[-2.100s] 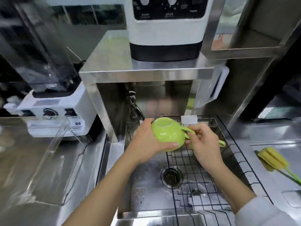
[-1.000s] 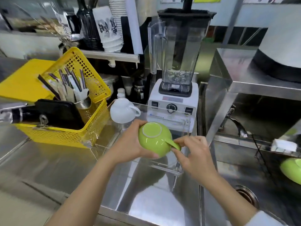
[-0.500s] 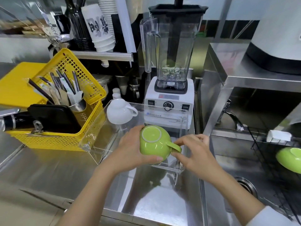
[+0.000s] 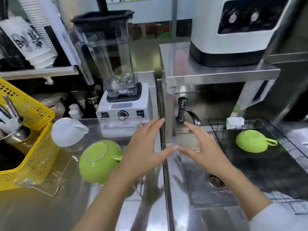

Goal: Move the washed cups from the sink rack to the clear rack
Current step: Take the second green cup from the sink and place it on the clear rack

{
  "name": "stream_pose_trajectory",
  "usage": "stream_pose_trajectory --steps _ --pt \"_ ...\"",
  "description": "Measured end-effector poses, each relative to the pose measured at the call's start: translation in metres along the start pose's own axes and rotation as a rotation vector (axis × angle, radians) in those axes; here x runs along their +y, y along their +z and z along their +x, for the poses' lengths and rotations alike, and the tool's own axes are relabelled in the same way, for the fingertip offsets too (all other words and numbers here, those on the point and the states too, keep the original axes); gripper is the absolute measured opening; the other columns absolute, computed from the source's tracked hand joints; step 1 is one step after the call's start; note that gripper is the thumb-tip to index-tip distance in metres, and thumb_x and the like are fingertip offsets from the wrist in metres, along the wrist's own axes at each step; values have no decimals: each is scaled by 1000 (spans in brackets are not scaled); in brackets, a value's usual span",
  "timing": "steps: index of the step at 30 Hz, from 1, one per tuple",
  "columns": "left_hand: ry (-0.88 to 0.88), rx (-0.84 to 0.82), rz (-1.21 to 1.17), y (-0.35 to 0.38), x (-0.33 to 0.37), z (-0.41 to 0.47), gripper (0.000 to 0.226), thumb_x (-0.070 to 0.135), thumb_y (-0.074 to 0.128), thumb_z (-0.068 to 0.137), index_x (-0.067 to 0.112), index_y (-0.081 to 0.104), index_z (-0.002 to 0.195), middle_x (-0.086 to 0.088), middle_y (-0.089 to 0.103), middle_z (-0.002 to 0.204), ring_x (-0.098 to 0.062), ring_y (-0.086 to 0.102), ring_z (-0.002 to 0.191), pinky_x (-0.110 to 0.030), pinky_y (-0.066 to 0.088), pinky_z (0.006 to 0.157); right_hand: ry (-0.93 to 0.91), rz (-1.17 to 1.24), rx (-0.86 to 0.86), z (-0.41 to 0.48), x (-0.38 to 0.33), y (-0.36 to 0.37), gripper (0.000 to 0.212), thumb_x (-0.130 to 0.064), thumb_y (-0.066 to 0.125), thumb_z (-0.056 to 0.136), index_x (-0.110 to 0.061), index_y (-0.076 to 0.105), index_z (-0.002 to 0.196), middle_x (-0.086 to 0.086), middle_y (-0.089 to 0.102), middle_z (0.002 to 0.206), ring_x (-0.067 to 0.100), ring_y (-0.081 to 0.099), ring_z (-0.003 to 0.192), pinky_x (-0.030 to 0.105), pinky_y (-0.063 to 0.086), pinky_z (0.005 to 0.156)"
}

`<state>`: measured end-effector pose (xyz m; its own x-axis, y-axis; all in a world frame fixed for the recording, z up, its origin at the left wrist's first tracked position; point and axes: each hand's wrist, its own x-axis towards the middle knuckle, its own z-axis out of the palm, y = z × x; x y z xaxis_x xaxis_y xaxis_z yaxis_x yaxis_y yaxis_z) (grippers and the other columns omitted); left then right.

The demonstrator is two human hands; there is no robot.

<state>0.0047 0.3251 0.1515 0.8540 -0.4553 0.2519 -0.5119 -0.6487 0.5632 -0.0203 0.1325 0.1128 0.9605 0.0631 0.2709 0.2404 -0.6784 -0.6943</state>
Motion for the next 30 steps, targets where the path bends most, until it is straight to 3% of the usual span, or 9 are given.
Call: stream_pose_trajectory --steps 6,9,12,18,23,27,30 --pt "94 -143 -26 87 62 57 77 66 46 73 29 28 138 7 30 148 -10 25 136 -29 22 111 207 -46 127 -18 87 -70 72 -39 69 75 -23 35 136 3 45 138 19 42 127 43 33 108" --pt "97 -223 -26 137 82 88 72 57 55 78 27 28 137 5 32 146 -15 28 134 -29 24 108 326 -85 131 -26 141 -102 70 -34 71 75 -19 37 135 6 47 135 22 41 126 38 31 107" --pt "92 -327 5 191 95 119 74 53 58 78 24 26 138 -2 32 147 -21 29 135 -37 28 110 404 -134 69 -30 194 -127 71 -31 72 74 -12 38 134 10 47 136 27 42 126 39 32 107" --pt "57 -461 104 291 105 175 82 47 70 70 16 29 133 -10 42 133 -28 40 124 -40 36 103 433 -337 -89 -26 277 -149 80 -37 73 69 -10 35 135 15 47 134 32 42 123 37 34 104" --pt "50 -509 172 342 110 201 107 43 79 60 7 16 139 -13 31 140 -29 29 130 -36 26 109 317 -548 -221 -12 308 -154 86 -37 71 65 -6 31 134 19 45 133 35 43 124 43 38 102" --pt "46 -544 269 369 103 217 121 50 80 54 4 8 140 -19 28 144 -33 30 131 -43 27 110 375 -639 -335 -1 314 -146 102 -46 72 67 -4 14 140 21 22 150 29 20 140 42 19 111" --pt "-37 -590 221 377 102 223 128 44 84 50 8 3 141 -20 28 144 -34 32 131 -44 29 109 391 -750 -376 3 315 -141 108 -51 72 65 0 10 138 22 18 151 28 20 140 43 19 109"
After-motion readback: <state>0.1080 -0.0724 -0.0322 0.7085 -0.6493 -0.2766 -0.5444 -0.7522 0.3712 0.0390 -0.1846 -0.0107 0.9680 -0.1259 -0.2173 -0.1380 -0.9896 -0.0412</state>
